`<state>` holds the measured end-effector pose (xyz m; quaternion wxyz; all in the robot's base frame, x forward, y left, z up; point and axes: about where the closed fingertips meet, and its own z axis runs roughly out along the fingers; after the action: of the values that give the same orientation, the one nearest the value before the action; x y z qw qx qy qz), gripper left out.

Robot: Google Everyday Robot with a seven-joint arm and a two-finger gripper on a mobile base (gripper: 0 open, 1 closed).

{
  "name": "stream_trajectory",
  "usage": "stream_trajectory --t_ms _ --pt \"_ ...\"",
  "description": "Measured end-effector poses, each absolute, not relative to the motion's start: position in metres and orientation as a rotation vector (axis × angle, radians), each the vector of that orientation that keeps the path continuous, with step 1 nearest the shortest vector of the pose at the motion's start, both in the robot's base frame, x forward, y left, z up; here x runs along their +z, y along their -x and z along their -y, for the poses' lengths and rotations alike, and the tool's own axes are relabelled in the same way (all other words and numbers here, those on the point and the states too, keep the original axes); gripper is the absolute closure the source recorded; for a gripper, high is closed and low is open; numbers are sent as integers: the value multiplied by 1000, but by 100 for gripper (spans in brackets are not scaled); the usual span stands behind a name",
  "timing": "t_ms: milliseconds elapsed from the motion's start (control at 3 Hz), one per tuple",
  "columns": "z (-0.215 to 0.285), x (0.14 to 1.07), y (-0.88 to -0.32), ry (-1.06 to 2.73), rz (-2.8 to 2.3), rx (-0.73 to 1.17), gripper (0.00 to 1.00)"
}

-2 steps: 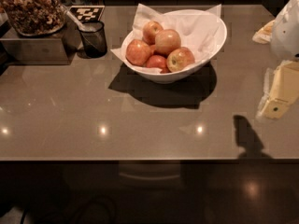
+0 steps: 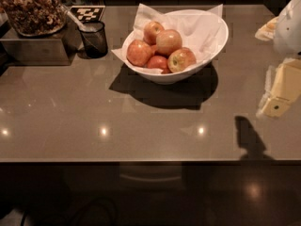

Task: Pick apple from white bowl

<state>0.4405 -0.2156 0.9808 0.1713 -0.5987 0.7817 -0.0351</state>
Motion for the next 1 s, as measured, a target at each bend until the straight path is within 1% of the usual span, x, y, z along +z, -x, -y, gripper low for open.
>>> stream_trajectory --t_ms 333,1000 --pt "219 998 -456 1546 -2186 -49 0" --pt "220 1056 -518 1207 -2055 148 0"
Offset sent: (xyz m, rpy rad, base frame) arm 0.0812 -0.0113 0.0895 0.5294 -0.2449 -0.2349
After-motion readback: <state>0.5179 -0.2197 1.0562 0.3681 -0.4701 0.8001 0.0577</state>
